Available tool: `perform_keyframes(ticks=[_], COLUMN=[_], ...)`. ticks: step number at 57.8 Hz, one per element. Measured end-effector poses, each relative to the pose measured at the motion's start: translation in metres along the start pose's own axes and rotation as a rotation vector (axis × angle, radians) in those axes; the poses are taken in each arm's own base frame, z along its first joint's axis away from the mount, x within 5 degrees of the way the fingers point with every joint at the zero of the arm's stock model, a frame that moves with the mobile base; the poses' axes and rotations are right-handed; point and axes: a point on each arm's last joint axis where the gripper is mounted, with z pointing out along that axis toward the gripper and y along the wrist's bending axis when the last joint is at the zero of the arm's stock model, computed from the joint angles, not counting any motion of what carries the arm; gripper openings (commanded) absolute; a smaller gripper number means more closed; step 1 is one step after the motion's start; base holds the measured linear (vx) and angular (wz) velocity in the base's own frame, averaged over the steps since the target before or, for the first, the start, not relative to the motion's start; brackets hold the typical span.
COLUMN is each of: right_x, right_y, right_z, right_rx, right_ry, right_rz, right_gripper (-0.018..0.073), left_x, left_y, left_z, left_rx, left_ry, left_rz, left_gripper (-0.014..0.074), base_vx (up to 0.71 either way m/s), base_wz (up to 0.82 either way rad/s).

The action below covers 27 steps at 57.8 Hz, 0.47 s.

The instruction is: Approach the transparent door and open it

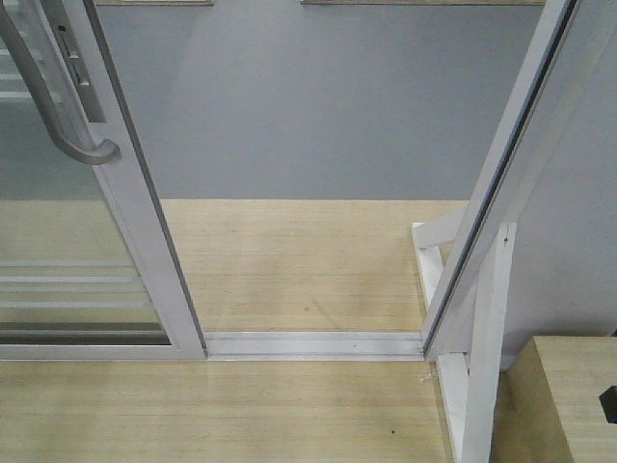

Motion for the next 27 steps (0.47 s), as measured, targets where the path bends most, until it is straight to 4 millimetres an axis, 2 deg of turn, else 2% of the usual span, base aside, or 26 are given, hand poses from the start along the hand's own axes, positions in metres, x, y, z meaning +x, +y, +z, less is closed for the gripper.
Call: perform_keyframes(ticks=[27], right_x=[0.0000], right_y=[0.0000], right_z=[0.0000], right_rx=[0.000], right_ry=[0.000], right_rz=[0.001], right_gripper=[-0.0006], left_x=[0.0000], left_y=[0.0000], left_z=[0.0000], left_rx=[0.000], left_ry=[0.000], left_rz=[0.000], left_gripper=[-0.0006], base_vx=[0.00], base_wz=[0.00])
